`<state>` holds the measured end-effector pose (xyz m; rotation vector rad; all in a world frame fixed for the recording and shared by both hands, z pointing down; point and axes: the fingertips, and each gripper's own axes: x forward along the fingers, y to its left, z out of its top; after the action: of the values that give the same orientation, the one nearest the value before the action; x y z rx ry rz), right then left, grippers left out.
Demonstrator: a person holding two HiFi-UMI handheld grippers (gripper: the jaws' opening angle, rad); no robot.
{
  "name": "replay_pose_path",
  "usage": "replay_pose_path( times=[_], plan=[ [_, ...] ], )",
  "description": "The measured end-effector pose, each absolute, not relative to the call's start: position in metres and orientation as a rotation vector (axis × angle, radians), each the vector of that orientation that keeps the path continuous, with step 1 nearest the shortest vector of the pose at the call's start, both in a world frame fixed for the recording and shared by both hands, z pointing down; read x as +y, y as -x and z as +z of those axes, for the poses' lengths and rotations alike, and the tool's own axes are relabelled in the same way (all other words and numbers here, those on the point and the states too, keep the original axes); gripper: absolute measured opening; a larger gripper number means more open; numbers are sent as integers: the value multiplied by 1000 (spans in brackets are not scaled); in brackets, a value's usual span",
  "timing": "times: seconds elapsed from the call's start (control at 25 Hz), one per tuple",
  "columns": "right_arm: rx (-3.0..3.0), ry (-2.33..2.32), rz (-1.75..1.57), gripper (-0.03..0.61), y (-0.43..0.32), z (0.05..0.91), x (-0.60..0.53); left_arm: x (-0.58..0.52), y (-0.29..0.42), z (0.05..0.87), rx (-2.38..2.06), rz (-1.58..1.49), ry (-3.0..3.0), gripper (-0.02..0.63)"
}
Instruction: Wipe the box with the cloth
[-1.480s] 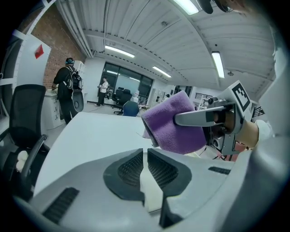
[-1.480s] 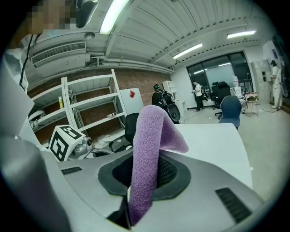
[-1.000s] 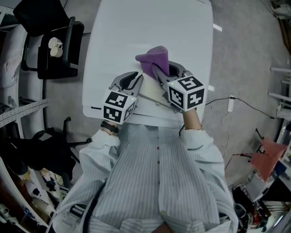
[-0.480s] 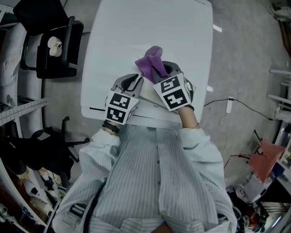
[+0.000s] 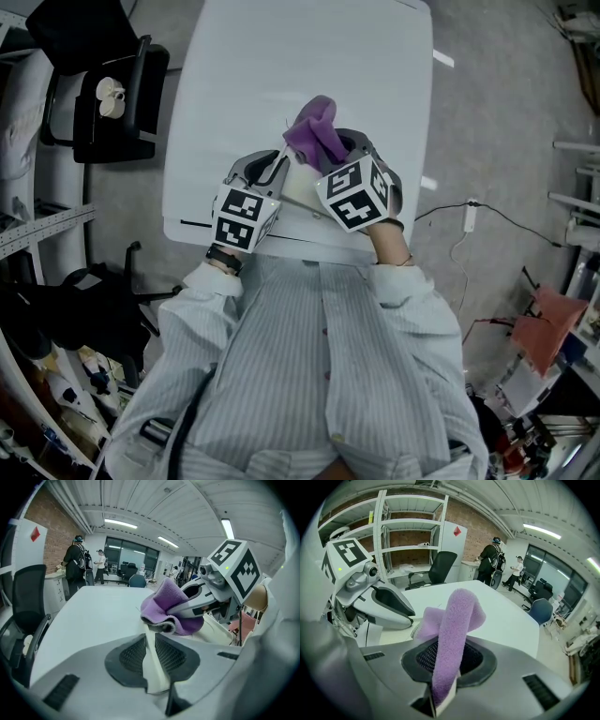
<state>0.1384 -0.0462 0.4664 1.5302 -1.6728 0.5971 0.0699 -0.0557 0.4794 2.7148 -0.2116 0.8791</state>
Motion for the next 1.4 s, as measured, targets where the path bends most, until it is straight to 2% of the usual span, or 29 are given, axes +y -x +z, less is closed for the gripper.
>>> replay_pose_path(
  times=[0.76, 1.4],
  plan=[
    [-1543, -1515, 725, 67, -192, 468, 53, -56, -71, 479, -230, 901, -2733, 46],
    [-1478, -1521, 760, 67, -209, 464, 87, -56, -72, 479, -234, 884, -2740, 46]
  ],
)
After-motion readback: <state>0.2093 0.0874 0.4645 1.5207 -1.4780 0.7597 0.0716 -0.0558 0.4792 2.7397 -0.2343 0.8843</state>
